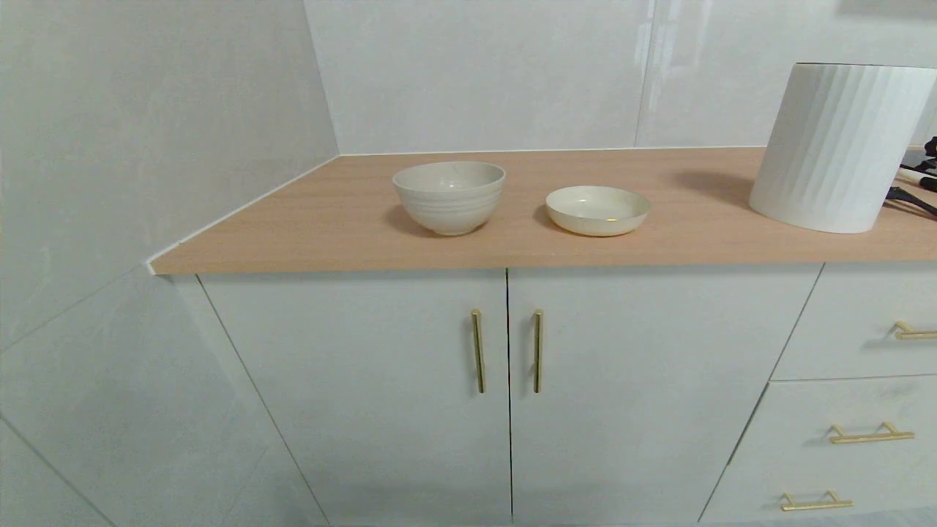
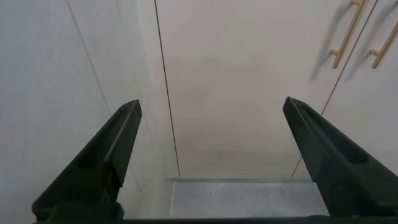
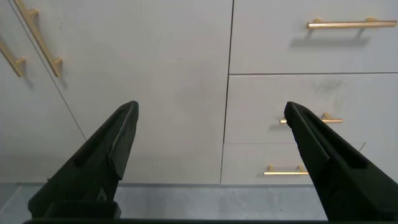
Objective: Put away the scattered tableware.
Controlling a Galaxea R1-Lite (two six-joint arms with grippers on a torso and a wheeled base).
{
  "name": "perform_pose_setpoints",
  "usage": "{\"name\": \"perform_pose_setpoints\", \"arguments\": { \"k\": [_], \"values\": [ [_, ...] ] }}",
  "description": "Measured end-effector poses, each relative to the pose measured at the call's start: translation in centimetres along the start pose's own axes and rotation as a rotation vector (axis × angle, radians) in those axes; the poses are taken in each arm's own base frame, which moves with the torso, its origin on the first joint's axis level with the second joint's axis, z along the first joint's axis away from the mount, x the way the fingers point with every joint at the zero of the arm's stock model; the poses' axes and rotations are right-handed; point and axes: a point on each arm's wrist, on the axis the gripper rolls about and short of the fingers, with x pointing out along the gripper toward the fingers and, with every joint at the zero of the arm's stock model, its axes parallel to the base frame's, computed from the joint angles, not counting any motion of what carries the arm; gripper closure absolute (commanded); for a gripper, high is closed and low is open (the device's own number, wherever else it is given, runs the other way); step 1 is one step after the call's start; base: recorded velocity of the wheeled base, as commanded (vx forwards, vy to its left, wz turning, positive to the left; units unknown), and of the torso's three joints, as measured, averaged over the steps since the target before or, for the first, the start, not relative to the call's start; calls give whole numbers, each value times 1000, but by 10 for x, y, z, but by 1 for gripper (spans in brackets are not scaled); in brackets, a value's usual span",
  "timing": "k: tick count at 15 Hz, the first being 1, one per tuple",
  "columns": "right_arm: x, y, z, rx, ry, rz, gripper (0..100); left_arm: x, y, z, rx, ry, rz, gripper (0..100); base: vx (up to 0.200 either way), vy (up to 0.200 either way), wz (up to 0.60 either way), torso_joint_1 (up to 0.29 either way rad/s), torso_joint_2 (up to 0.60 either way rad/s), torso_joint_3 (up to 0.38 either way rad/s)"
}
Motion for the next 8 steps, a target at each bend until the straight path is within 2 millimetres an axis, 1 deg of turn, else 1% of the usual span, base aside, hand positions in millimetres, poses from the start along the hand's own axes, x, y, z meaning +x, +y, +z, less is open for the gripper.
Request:
{"name": "perform_pose_setpoints", "arguments": {
  "k": [6, 7, 8],
  "values": [
    [0, 0, 1, -26, -6, 1, 0, 0, 0, 0, 0, 0, 0, 0, 0, 0, 0, 0, 0, 0],
    [-2, 0, 6, -23, -11, 4, 0, 0, 0, 0, 0, 0, 0, 0, 0, 0, 0, 0, 0, 0],
    [-6, 0, 24, -12, -62, 14, 0, 0, 0, 0, 0, 0, 0, 0, 0, 0, 0, 0, 0, 0]
  ]
}}
